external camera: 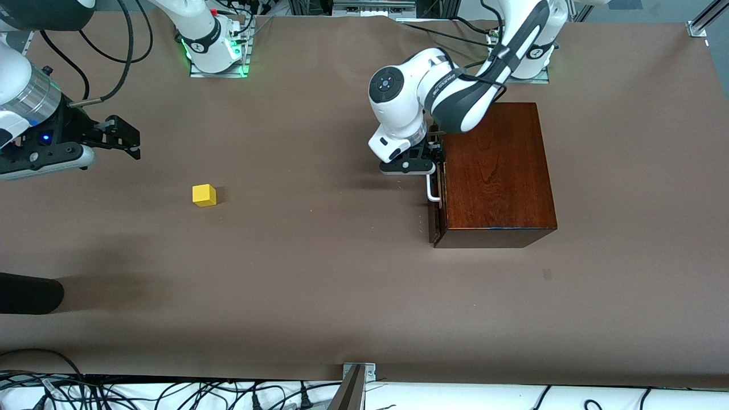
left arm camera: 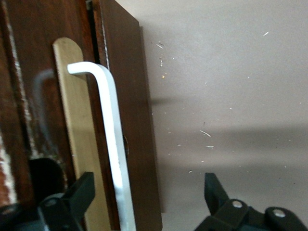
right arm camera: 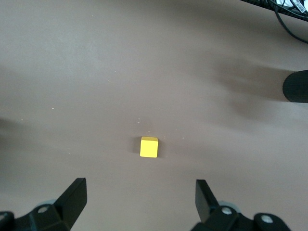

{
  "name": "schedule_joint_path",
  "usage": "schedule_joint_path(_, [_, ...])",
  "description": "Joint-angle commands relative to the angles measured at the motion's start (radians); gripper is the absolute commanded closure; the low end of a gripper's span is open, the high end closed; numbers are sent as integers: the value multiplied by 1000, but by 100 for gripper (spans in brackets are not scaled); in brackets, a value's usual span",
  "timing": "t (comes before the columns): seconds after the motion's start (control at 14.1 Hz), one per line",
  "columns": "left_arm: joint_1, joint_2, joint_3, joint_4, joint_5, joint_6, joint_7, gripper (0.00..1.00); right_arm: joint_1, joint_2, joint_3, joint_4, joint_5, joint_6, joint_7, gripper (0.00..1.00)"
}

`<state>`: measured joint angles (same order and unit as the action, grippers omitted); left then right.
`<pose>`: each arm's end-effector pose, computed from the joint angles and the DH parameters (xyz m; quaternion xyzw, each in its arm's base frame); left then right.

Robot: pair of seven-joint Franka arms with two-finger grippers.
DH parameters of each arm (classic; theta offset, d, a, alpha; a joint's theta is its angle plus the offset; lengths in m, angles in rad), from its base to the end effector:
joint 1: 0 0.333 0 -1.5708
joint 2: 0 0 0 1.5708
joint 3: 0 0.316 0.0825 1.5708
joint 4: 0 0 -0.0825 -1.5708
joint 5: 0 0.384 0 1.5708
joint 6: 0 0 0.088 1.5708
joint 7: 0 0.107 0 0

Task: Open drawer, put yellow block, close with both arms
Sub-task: 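Pull the drawer handle outward with the left gripper to open it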

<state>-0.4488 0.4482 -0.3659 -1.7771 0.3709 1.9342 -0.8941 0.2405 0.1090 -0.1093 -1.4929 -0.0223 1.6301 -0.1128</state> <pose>0.4571 -0.4246 0.3024 -0.9878 0.0419 0.0182 0.1486 0.5883 0.0790 0.6046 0.9922 0.1226 0.0146 0.0169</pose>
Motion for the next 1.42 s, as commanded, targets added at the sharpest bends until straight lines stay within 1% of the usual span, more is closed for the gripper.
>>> schedule_joint_path(0.0, [-21, 9, 5, -2, 28, 8, -34, 0, 0, -5, 2, 13, 1, -18, 10, 0])
schedule_joint_path(0.36, [-27, 29, 5, -1, 29, 14, -37, 0, 0, -3, 2, 13, -1, -16, 9, 0])
schedule_joint_path(0.64, [-48, 56, 5, 5, 29, 57, -97, 0, 0, -2, 3, 13, -8, -18, 5, 0])
schedule_joint_path(0.93, [-85, 76, 5, 21, 26, 156, -138, 0, 0, -2, 3, 13, -13, -16, 5, 0])
schedule_joint_path(1.0, [-93, 92, 5, 39, 25, 179, -158, 0, 0, -2, 3, 13, -10, -18, 7, 0])
schedule_joint_path(1.35, [-151, 176, 7, 188, 17, 181, -201, 0, 0, 4, 2, 13, 1, -12, 9, 0])
